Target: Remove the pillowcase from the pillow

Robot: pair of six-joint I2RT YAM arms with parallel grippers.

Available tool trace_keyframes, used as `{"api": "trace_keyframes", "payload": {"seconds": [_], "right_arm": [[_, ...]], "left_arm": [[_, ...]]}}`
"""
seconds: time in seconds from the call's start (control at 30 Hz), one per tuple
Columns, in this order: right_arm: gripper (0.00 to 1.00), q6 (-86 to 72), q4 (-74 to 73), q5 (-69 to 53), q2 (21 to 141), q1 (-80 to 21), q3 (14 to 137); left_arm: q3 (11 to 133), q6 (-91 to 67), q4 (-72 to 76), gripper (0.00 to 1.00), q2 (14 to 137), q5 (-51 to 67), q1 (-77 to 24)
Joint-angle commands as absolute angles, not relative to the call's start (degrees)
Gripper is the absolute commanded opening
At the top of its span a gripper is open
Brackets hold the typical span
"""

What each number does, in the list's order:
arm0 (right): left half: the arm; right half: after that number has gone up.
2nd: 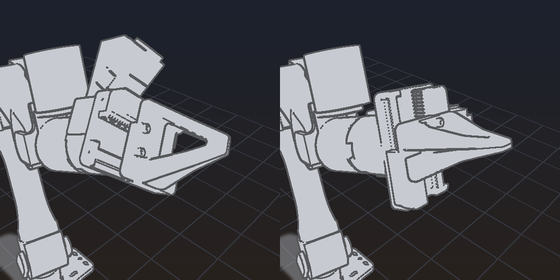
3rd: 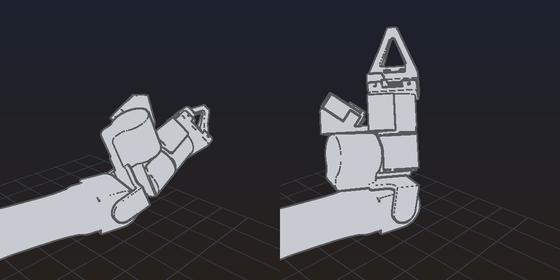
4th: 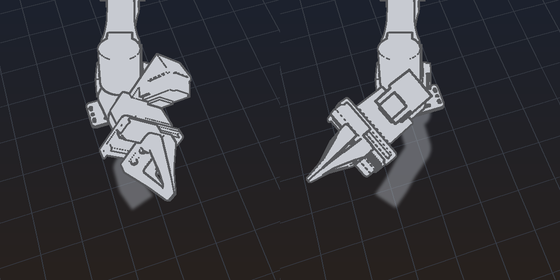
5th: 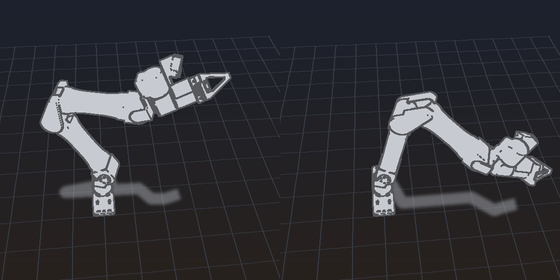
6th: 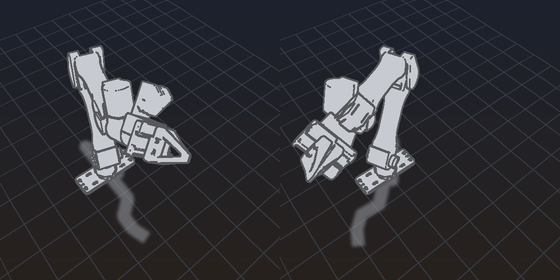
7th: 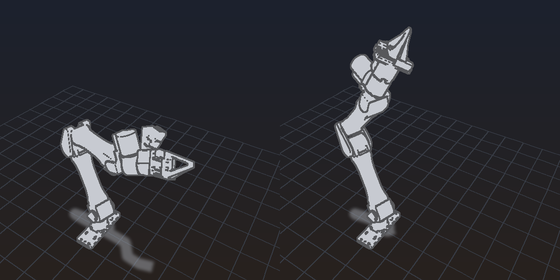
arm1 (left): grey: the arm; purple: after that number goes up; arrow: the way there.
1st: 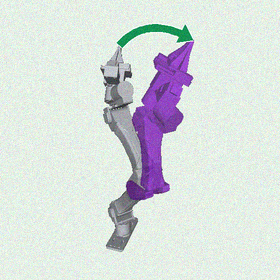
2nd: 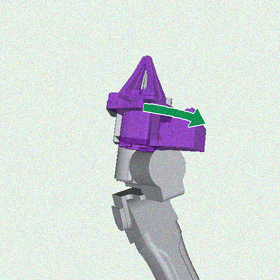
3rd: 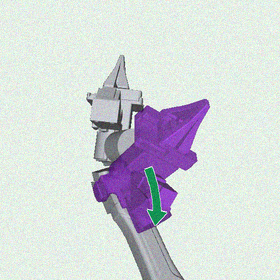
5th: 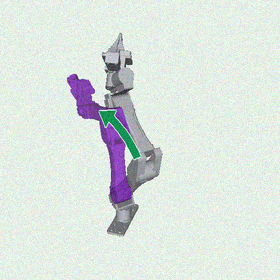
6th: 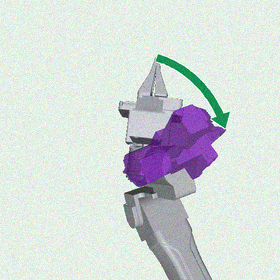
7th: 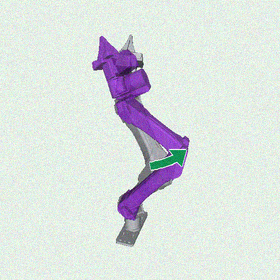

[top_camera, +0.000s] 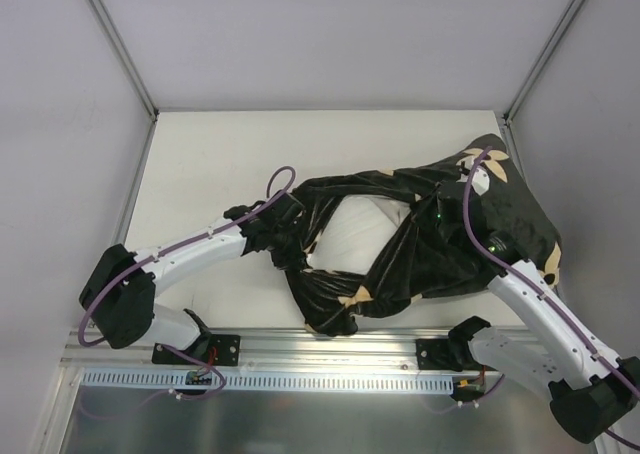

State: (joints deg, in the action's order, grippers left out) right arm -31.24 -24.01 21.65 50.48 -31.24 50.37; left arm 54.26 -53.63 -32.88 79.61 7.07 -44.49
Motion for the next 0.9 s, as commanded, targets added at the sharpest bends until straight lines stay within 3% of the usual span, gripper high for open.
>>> {"api": "trace_keyframes", "payload": {"seconds": [0.0,0.13,0.17,0.2,0.27,0.37,0.6,0.87], "right_arm": [[0.01,-29.9,-23.8,22.8,51.2,-30.7,47.9],[0.04,-25.2,-28.9,16.0,53.3,-31.7,51.1],[0.26,-23.0,-31.6,16.5,53.5,-32.9,52.4],[0.38,-22.2,-32.6,18.0,53.1,-34.7,53.5],[0.55,-20.4,-33.0,23.7,50.9,-41.9,56.2],[0.66,-17.8,-36.1,30.5,51.5,-51.4,61.0],[0.73,-10.3,-37.2,35.0,64.2,-70.6,70.4],[0.84,-7.3,-36.4,28.7,77.1,-73.8,73.0]], "left_arm": [[48.8,-53.4,-30.6,0.00,83.6,8.9,-42.7],[50.6,-52.2,-28.2,0.00,89.5,10.7,-42.8],[50.8,-51.9,-27.8,0.00,90.2,11.1,-42.7],[51.0,-51.7,-27.5,0.00,90.6,11.2,-42.7],[51.1,-51.6,-26.5,0.00,90.8,11.5,-42.7],[50.7,-52.2,-25.3,0.00,89.5,10.8,-42.7],[50.7,-52.0,-24.1,0.00,87.1,10.4,-42.7],[48.3,-53.2,-22.8,0.00,84.1,11.2,-42.4]]}}
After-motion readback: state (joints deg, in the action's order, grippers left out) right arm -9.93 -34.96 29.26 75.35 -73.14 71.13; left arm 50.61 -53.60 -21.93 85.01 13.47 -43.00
